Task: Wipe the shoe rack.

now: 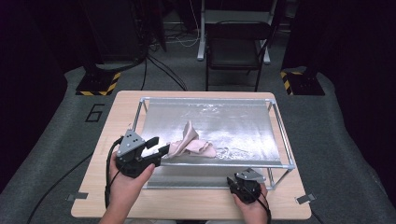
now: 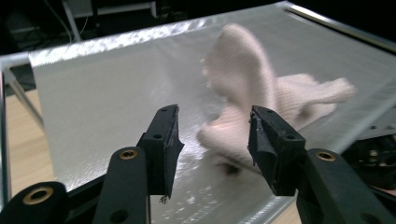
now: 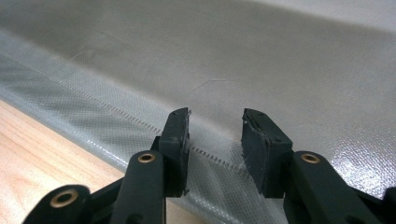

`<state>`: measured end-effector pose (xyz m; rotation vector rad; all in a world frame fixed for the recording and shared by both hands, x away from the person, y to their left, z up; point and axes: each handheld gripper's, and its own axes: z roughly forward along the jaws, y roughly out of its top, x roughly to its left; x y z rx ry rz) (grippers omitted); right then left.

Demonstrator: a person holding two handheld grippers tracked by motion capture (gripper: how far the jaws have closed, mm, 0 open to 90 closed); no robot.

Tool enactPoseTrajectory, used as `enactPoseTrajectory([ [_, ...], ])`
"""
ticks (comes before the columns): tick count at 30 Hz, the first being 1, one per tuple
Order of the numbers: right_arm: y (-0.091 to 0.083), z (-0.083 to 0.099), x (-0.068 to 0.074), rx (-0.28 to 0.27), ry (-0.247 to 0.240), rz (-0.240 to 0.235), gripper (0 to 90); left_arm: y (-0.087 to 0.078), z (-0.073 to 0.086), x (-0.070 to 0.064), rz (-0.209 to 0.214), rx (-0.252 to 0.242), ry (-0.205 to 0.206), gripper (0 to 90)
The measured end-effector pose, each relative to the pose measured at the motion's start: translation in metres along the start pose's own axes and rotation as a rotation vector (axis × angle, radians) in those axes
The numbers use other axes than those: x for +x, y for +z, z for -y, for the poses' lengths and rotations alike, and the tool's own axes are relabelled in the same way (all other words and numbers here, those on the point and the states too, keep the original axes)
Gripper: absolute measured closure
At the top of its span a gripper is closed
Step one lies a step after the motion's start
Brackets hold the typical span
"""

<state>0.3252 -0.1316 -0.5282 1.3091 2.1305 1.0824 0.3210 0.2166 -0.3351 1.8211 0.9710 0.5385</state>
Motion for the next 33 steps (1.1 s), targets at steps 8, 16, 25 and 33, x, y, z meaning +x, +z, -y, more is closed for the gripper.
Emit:
enactPoseTrajectory([
  [8, 0.000, 0.000, 0.000, -0.002, 0.001, -0.001, 61.8, 0.024, 0.003, -0.010, -0.014, 0.068, 0.071, 61.6],
  [16, 0.000, 0.000, 0.001, 0.004, 0.015, -0.001, 61.8, 0.023, 0.008, -0.023, 0.037, 0.076, 0.098, 62.3],
  [25, 0.000, 0.000, 0.001, 0.002, 0.016, -0.001, 61.8, 0.031, 0.010, -0.038, 0.076, 0.069, 0.095, 65.3],
  [33, 0.000, 0.000, 0.001, 0.003, 0.017, -0.003, 61.8, 0.039, 0.008, -0.048, 0.104, 0.065, 0.107, 64.1],
])
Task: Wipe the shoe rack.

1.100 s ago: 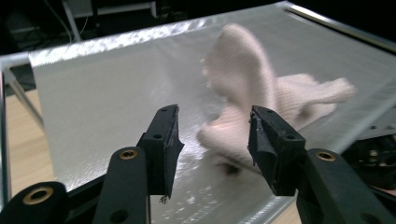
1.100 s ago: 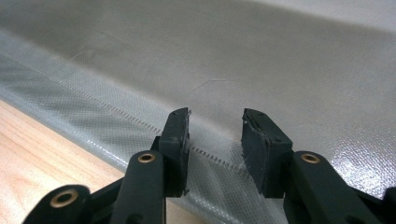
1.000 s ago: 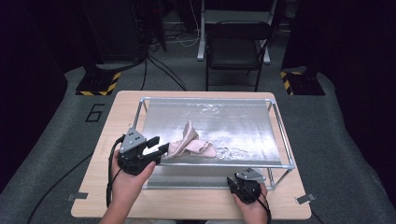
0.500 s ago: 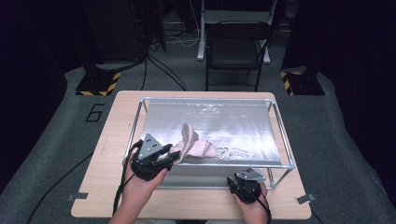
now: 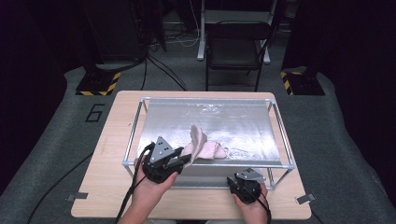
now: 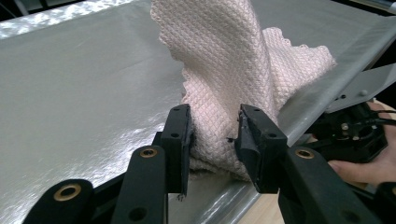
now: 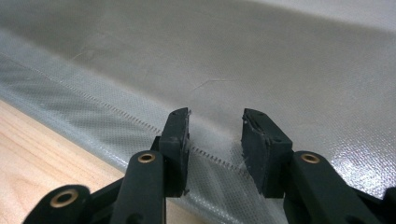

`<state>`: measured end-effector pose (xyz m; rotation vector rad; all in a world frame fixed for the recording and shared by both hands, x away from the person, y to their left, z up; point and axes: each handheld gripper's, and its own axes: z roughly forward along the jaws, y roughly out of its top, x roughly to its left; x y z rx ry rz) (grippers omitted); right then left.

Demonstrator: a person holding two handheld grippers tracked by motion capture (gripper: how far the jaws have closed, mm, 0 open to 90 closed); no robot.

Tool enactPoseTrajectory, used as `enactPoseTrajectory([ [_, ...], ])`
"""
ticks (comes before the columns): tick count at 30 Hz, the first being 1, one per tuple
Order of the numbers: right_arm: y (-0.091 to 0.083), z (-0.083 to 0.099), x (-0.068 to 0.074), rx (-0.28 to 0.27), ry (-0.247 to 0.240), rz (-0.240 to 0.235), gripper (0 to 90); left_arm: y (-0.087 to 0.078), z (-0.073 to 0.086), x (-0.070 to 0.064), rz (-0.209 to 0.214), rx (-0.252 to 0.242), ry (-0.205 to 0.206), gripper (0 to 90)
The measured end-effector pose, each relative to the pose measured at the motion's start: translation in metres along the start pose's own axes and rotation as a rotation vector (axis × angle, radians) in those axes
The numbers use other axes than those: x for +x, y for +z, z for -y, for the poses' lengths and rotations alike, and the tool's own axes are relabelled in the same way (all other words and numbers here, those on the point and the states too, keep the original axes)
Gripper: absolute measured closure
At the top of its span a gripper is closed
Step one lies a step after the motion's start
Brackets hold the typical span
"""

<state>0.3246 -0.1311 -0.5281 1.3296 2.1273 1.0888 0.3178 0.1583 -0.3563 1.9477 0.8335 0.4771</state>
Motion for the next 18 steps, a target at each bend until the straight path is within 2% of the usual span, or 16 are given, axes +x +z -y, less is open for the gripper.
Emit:
enactPoseTrajectory([
  [1, 0.000, 0.000, -0.001, -0.003, -0.013, -0.001, 61.8, 0.001, -0.001, -0.001, -0.005, 0.000, 0.000, 63.5],
  [4, 0.000, 0.000, -0.001, -0.004, -0.013, -0.001, 61.8, 0.002, -0.002, -0.003, -0.006, -0.002, 0.008, 59.9],
  [5, 0.000, 0.000, 0.000, 0.000, 0.001, 0.000, 61.8, 0.001, -0.002, -0.002, -0.007, -0.011, 0.008, 58.5],
  [8, 0.000, 0.000, 0.000, 0.000, 0.000, -0.001, 61.8, -0.005, -0.002, 0.001, -0.015, -0.022, 0.001, 56.1],
  [10, 0.000, 0.000, -0.001, -0.005, -0.017, 0.005, 61.8, -0.011, -0.002, 0.005, -0.019, -0.039, -0.005, 54.2],
  [12, 0.000, 0.000, -0.001, -0.004, -0.016, 0.005, 61.8, -0.016, -0.001, 0.009, -0.029, -0.056, -0.015, 52.0],
  [13, -0.001, 0.000, 0.000, 0.000, -0.001, 0.005, 61.8, -0.019, 0.000, 0.011, -0.032, -0.060, -0.016, 50.9],
  [18, 0.000, 0.000, -0.001, -0.003, -0.011, 0.000, 61.8, -0.031, 0.007, 0.024, -0.068, -0.061, -0.054, 46.2],
])
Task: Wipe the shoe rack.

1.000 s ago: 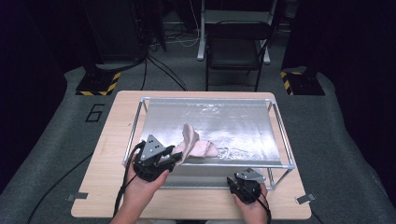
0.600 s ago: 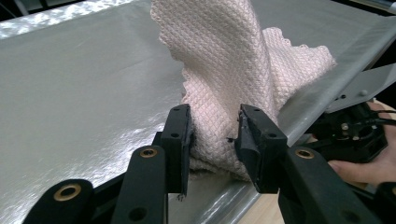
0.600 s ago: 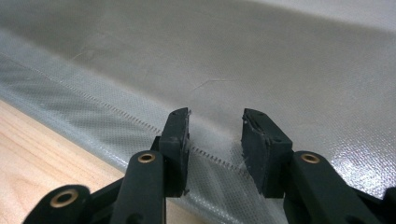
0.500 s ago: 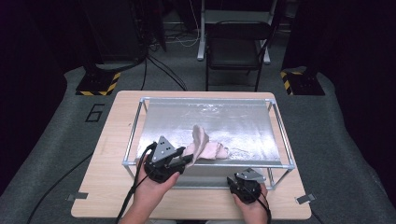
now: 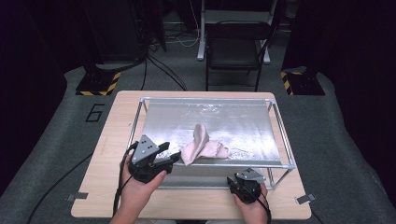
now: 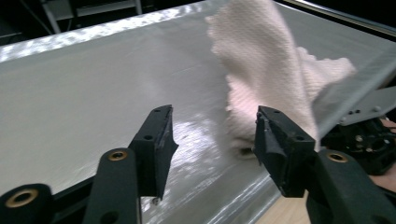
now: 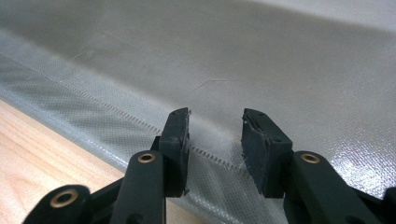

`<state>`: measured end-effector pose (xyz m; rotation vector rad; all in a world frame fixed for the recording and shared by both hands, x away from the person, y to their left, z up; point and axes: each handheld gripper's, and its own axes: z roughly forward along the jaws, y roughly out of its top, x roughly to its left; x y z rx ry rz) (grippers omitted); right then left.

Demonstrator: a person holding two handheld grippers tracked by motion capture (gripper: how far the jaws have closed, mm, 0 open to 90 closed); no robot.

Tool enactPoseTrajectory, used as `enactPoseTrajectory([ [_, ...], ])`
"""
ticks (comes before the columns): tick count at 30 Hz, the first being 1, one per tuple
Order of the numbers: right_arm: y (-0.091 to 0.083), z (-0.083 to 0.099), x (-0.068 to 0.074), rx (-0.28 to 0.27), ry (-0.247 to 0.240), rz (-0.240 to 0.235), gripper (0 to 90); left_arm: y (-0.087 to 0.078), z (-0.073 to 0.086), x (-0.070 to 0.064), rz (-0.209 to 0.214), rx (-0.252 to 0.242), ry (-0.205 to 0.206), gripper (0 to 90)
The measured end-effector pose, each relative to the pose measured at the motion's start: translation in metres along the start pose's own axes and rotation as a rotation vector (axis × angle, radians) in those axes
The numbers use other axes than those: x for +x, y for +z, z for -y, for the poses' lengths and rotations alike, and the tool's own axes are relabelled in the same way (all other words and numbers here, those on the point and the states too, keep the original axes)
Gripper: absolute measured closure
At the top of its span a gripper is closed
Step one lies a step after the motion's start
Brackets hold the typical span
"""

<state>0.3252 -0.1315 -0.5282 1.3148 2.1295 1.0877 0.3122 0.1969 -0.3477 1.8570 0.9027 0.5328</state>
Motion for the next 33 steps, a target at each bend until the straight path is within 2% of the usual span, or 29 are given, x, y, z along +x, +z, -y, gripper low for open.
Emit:
enactPoseTrajectory([
  [1, 0.000, 0.000, 0.001, 0.002, 0.011, 0.001, 61.8, -0.001, 0.002, 0.003, -0.016, 0.002, -0.002, 45.1],
  [4, -0.001, 0.000, 0.000, 0.001, -0.001, 0.002, 61.8, -0.002, 0.009, 0.010, -0.050, 0.007, -0.015, 43.5],
  [8, 0.000, 0.000, 0.000, 0.000, 0.000, -0.002, 61.8, -0.002, 0.017, 0.015, -0.065, 0.013, -0.042, 40.7],
  [9, 0.000, 0.000, 0.000, 0.003, 0.016, -0.010, 61.8, -0.002, 0.019, 0.015, -0.067, 0.015, -0.046, 39.7],
  [10, -0.001, 0.000, 0.000, -0.001, -0.002, 0.008, 61.8, -0.002, 0.020, 0.016, -0.080, 0.011, -0.039, 39.6],
  [12, 0.000, 0.000, 0.000, 0.003, 0.012, -0.009, 61.8, -0.002, 0.022, 0.019, -0.092, 0.018, -0.037, 38.7],
  [14, 0.000, 0.000, 0.000, -0.001, -0.004, 0.002, 61.8, -0.003, 0.024, 0.021, -0.096, 0.020, -0.047, 38.0],
  [15, 0.000, 0.000, 0.000, 0.003, 0.015, -0.009, 61.8, -0.003, 0.025, 0.022, -0.101, 0.010, -0.051, 37.9],
  [17, -0.001, 0.000, 0.000, -0.002, -0.006, 0.005, 61.8, -0.003, 0.026, 0.024, -0.101, 0.010, -0.055, 37.8],
  [20, 0.000, 0.000, 0.000, 0.000, 0.002, -0.002, 61.7, -0.003, 0.027, 0.026, -0.113, 0.004, -0.051, 37.7],
  [21, -0.001, 0.000, 0.003, 0.005, 0.033, -0.002, 61.7, -0.004, 0.028, 0.026, -0.110, 0.007, -0.051, 37.6],
  [23, 0.000, 0.000, 0.002, 0.004, 0.010, -0.004, 61.7, -0.004, 0.028, 0.028, -0.111, 0.006, -0.045, 37.5],
  [24, 0.000, 0.000, 0.003, 0.013, 0.016, 0.007, 61.7, -0.003, 0.028, 0.029, -0.109, 0.005, -0.051, 37.3],
  [25, 0.000, 0.000, 0.004, 0.005, 0.022, 0.000, 61.6, -0.004, 0.028, 0.029, -0.110, 0.007, -0.051, 37.3],
  [26, 0.001, -0.001, 0.002, 0.005, -0.012, 0.008, 61.5, -0.003, 0.028, 0.029, -0.112, 0.009, -0.053, 37.1],
  [27, 0.001, -0.001, 0.002, 0.005, -0.014, 0.012, 61.4, -0.002, 0.028, 0.029, -0.117, 0.004, -0.052, 36.7],
  [28, 0.001, -0.001, 0.003, -0.001, -0.001, -0.003, 61.4, -0.002, 0.027, 0.028, -0.118, 0.007, -0.054, 35.7],
  [33, 0.001, -0.001, 0.003, 0.005, -0.003, -0.005, 61.2, 0.001, 0.025, 0.025, -0.106, 0.014, -0.059, 25.5],
])
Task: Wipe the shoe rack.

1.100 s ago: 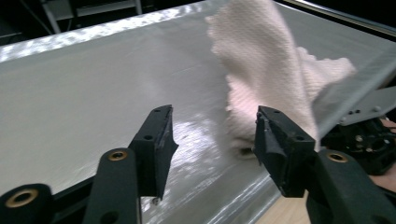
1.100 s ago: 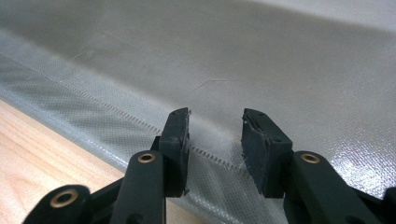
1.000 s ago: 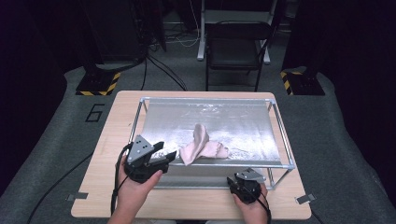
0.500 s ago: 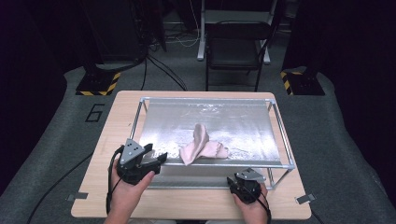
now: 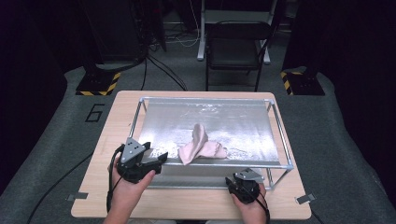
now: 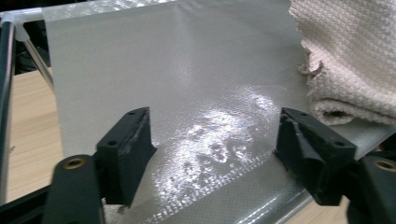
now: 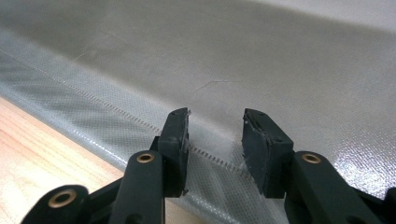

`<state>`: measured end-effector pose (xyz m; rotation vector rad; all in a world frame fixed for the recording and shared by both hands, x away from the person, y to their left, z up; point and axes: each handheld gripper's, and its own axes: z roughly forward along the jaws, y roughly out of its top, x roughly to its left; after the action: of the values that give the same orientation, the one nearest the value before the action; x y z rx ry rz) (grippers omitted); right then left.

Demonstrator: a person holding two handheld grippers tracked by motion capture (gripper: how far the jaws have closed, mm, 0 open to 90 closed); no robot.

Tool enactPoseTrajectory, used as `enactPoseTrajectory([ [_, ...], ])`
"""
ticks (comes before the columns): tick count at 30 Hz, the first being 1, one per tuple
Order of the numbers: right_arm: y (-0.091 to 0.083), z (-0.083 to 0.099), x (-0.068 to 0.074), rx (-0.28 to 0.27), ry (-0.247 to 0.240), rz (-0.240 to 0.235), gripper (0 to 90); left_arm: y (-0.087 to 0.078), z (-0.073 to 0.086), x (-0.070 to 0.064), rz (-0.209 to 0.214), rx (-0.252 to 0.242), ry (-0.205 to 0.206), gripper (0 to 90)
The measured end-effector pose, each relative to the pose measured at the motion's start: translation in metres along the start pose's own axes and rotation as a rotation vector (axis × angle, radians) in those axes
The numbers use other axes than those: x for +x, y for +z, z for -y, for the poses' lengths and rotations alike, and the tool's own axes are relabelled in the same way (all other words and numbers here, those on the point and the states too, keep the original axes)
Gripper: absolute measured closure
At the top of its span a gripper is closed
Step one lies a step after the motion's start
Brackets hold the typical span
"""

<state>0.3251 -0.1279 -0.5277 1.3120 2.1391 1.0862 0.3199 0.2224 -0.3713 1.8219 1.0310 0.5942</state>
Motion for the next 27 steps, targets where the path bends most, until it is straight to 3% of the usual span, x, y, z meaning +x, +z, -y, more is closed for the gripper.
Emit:
enactPoseTrajectory([
  [4, -0.0001, 0.0004, 0.0021, 0.004, 0.029, -0.005, 61.0, 0.0013, -0.0010, -0.0013, -0.006, 0.008, -0.006, 21.1],
  [9, 0.0001, 0.0000, 0.0004, -0.001, 0.000, -0.009, 60.6, 0.0029, -0.0033, -0.0022, -0.030, 0.024, 0.008, 19.1],
  [17, 0.0003, 0.0003, -0.0007, -0.005, 0.000, -0.007, 53.2, 0.0029, -0.0039, -0.0006, -0.021, 0.030, 0.015, 19.5],
  [20, 0.0001, 0.0006, 0.0008, -0.002, 0.016, -0.020, 49.6, 0.0031, -0.0031, 0.0002, -0.021, 0.025, 0.006, 19.7],
  [21, -0.0003, 0.0006, 0.0032, -0.003, 0.047, -0.030, 49.1, 0.0034, -0.0024, 0.0008, -0.019, 0.018, 0.007, 19.7],
  [22, 0.0004, 0.0004, 0.0012, -0.011, 0.017, -0.033, 48.8, 0.0032, -0.0019, 0.0010, -0.020, 0.018, -0.001, 19.7],
  [27, -0.0003, 0.0006, 0.0025, -0.013, 0.014, -0.031, 47.6, 0.0037, -0.0008, 0.0018, -0.021, 0.007, -0.005, 19.9],
])
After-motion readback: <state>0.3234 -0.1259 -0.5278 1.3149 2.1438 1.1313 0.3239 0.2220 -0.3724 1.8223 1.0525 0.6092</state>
